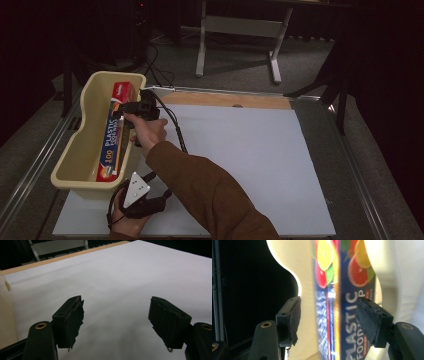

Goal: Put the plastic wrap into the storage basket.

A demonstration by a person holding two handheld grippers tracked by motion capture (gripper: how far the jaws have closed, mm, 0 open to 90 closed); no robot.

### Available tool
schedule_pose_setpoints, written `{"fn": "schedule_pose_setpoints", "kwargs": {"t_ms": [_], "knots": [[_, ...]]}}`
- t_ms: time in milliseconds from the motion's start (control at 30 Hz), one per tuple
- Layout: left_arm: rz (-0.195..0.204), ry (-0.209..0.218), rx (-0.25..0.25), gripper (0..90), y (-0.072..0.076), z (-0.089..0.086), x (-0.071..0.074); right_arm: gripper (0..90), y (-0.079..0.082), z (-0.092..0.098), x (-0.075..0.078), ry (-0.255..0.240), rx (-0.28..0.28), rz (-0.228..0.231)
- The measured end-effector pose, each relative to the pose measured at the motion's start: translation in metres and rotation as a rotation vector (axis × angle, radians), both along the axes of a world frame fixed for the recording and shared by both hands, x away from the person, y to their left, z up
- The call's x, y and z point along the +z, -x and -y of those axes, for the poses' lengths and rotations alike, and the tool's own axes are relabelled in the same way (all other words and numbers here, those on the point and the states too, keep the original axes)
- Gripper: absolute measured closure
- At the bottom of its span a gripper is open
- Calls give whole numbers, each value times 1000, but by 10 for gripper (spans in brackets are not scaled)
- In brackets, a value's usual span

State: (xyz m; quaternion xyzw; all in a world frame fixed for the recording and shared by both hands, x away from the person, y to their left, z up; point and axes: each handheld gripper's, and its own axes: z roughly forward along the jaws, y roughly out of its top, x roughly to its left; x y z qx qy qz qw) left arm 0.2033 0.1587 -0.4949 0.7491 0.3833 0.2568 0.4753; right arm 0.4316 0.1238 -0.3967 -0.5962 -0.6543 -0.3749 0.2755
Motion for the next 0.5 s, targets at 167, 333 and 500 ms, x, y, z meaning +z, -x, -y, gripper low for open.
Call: {"fn": "schedule_pose_setpoints", "kwargs": {"t_ms": [167,333,500], "knots": [[-3,-1,4,279,-1,1,-1,388,0,9,8,0,38,30],[-1,0,7,279,-1,0,0,393,3,18,13,35,115,107],[1,-1,13,279,-1,0,0,390,9,30,21,55,172,213]]}}
